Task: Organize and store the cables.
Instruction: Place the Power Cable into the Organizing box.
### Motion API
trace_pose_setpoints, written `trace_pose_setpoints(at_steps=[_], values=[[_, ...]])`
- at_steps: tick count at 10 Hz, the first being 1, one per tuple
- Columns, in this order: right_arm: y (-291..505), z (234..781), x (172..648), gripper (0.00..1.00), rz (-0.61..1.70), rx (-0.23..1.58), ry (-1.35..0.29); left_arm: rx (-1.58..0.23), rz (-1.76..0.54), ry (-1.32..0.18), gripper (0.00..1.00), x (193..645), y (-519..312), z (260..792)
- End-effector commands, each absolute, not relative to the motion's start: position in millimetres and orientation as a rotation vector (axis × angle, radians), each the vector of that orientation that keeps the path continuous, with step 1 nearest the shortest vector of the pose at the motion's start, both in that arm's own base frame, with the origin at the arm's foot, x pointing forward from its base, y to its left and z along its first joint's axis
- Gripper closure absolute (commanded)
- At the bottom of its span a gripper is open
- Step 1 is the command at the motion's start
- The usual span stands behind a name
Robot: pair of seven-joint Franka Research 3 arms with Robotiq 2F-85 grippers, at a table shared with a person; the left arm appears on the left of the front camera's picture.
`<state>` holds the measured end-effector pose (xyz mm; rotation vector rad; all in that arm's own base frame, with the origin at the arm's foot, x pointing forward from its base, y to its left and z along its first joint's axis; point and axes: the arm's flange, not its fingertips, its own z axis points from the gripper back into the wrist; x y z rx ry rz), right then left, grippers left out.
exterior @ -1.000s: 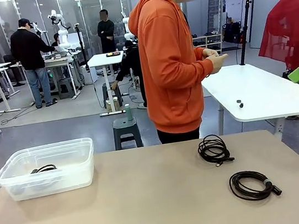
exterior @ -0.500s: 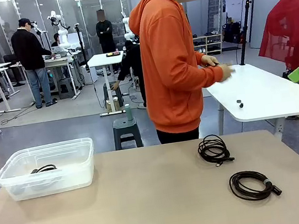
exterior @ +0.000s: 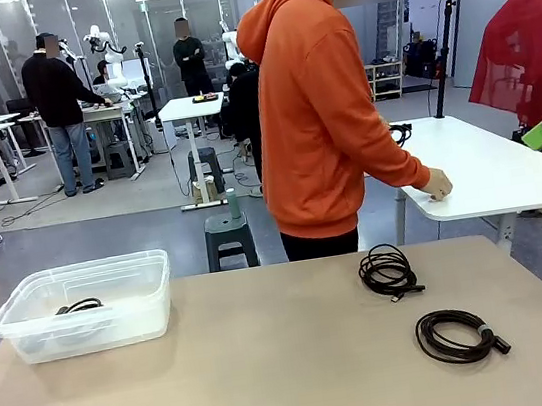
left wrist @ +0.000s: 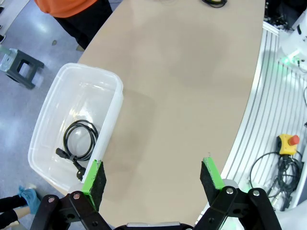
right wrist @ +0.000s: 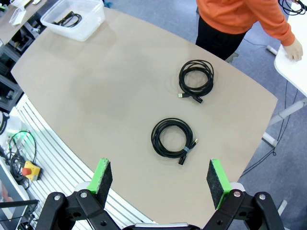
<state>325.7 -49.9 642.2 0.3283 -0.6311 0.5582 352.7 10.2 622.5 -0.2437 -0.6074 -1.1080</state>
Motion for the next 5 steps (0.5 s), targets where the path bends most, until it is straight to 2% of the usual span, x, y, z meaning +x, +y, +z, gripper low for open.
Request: trace_pose_setpoints(at_steps=[1,5], values=[[-50.6,642.1,325.8,0.00,0.575,0.340,-0.633,-0.241,-1.090,-0.602,0.00,353.1,6.9,623.2],[-50.6,642.1,325.8,0.00,0.575,0.340,-0.633,-0.241,-1.090,-0.602,0.00,353.1,6.9,623.2]])
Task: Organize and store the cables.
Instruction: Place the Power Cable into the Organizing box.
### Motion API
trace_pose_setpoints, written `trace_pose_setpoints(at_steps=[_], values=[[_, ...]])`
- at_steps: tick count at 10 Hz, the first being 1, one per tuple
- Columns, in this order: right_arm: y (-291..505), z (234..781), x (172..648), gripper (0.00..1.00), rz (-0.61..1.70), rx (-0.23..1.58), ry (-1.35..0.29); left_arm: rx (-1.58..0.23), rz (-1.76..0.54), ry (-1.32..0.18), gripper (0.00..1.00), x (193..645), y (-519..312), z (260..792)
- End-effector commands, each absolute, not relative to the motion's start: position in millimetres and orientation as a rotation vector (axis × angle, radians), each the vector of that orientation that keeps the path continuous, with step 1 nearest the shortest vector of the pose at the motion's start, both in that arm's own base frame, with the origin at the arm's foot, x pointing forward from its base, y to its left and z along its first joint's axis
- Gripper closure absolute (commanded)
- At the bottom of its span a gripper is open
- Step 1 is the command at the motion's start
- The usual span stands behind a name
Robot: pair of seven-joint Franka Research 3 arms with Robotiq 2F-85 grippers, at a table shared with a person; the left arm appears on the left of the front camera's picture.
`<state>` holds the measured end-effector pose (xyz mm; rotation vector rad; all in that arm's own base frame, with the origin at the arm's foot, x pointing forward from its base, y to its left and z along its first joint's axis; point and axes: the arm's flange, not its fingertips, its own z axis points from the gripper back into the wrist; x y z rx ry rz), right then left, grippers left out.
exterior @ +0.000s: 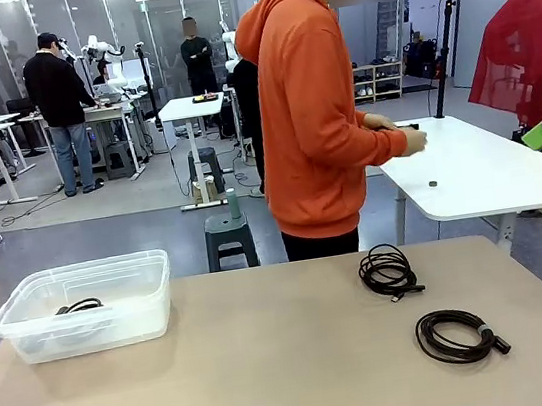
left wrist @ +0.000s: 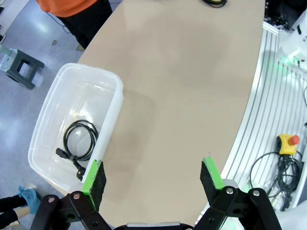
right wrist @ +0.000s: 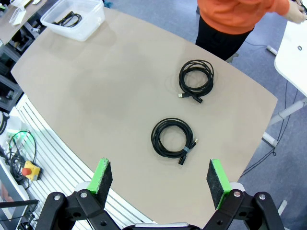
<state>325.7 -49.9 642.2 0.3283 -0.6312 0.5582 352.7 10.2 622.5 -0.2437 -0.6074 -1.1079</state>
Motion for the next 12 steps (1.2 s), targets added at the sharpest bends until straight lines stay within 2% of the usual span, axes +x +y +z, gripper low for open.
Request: trace_pose_setpoints(at_steps=[1,12], values=[[-50.6,642.1,325.8,0.00,0.575,0.340,-0.633,-0.241,-1.090,-0.602,0.00,353.1,6.9,623.2],[-50.6,642.1,325.8,0.00,0.575,0.340,-0.633,-0.241,-1.090,-0.602,0.00,353.1,6.9,623.2]])
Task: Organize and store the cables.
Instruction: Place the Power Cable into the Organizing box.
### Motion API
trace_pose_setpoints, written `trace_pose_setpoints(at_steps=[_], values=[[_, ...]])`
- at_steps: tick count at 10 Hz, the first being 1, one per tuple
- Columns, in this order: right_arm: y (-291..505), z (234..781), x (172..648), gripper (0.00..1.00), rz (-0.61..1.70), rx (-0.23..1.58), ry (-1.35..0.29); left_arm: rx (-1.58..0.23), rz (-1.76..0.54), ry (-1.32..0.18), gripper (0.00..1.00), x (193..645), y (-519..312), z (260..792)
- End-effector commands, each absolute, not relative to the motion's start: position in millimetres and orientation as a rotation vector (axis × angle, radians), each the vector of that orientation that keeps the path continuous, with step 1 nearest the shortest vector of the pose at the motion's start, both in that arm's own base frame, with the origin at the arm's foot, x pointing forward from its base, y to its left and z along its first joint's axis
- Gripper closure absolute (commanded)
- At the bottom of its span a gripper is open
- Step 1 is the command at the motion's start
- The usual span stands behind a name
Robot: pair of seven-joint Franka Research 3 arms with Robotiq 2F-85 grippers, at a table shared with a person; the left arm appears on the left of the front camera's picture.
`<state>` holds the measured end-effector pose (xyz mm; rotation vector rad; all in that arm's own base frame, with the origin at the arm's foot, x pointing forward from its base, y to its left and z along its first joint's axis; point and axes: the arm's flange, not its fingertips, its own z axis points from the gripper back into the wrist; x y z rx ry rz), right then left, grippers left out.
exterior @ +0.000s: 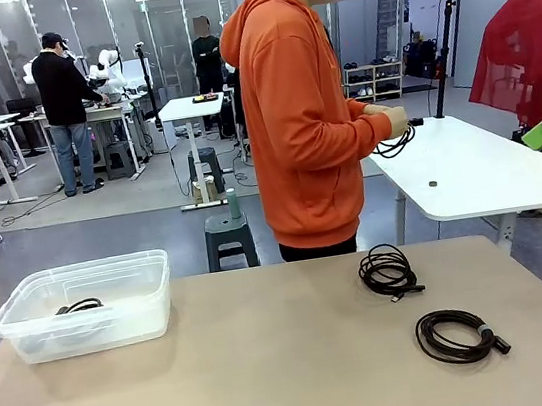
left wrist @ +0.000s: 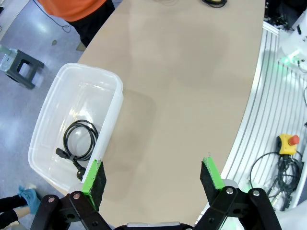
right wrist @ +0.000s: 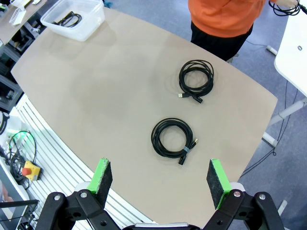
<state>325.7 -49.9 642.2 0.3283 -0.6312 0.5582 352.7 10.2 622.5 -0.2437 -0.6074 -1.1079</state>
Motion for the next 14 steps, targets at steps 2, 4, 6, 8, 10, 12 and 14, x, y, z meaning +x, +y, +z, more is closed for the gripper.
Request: trace_pose_setpoints(at_steps=[2,4,6,8,10,12,14], values=[[-50.6,642.1,325.8,0.00,0.575,0.340,-0.633,-0.241,-1.090,-0.602,0.00,353.1,6.9,623.2],[-50.6,642.1,325.8,0.00,0.575,0.340,-0.633,-0.241,-1.090,-0.602,0.00,353.1,6.9,623.2],[-50.6,642.1,325.8,0.00,0.575,0.340,-0.633,-0.241,-1.090,-0.602,0.00,353.1,6.9,623.2],[-50.6,642.1,325.8,0.00,0.575,0.340,-0.633,-0.241,-1.090,-0.602,0.00,353.1,6.9,623.2],[-50.6,642.1,325.8,0.00,0.575,0.340,-0.633,-0.241,-1.090,-0.602,0.00,353.1,6.9,623.2],[-50.6,642.1,325.8,0.00,0.575,0.340,-0.633,-0.241,-1.090,-0.602,0.00,353.1,6.9,623.2],[-50.6,642.1,325.8,0.00,0.575,0.340,-0.633,-0.241,-1.090,-0.602,0.00,353.1,6.9,623.2]])
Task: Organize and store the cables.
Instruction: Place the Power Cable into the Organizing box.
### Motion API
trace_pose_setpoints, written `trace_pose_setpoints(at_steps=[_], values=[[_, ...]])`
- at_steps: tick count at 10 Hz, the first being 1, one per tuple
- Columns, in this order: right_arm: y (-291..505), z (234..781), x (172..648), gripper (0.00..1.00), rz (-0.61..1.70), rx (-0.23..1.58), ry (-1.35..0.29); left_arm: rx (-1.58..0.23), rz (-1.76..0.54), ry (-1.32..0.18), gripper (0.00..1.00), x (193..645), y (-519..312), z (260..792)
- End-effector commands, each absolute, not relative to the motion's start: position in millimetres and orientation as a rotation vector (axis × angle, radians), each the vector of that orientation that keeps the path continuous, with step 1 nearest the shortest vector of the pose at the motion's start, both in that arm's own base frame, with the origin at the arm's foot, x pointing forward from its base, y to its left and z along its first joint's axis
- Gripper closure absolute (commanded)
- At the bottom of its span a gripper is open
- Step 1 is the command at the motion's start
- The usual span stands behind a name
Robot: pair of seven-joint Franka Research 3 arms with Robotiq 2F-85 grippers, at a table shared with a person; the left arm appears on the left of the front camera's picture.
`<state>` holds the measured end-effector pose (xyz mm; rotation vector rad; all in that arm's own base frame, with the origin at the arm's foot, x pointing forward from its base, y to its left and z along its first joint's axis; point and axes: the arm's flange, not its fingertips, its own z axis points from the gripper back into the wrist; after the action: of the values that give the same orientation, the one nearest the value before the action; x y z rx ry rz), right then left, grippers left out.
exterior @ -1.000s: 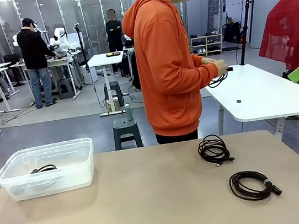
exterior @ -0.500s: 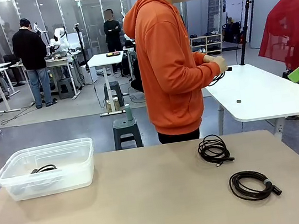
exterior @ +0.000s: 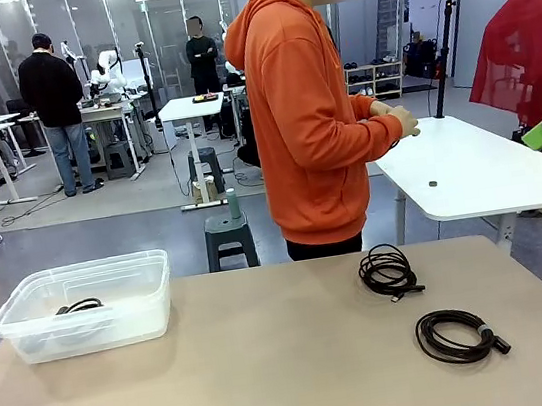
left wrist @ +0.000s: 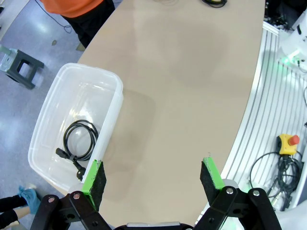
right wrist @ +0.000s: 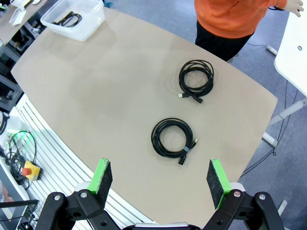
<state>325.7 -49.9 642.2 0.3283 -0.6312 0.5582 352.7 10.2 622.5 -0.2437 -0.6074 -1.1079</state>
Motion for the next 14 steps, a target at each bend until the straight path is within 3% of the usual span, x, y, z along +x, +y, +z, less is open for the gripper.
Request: trace_pose_setpoints(at_steps=[1,14], values=[[-50.6,642.1,325.8,0.00,0.575,0.340,-0.633,-0.241,-1.090,-0.602,0.00,353.1,6.9,623.2],[-50.6,642.1,325.8,0.00,0.575,0.340,-0.633,-0.241,-1.090,-0.602,0.00,353.1,6.9,623.2]])
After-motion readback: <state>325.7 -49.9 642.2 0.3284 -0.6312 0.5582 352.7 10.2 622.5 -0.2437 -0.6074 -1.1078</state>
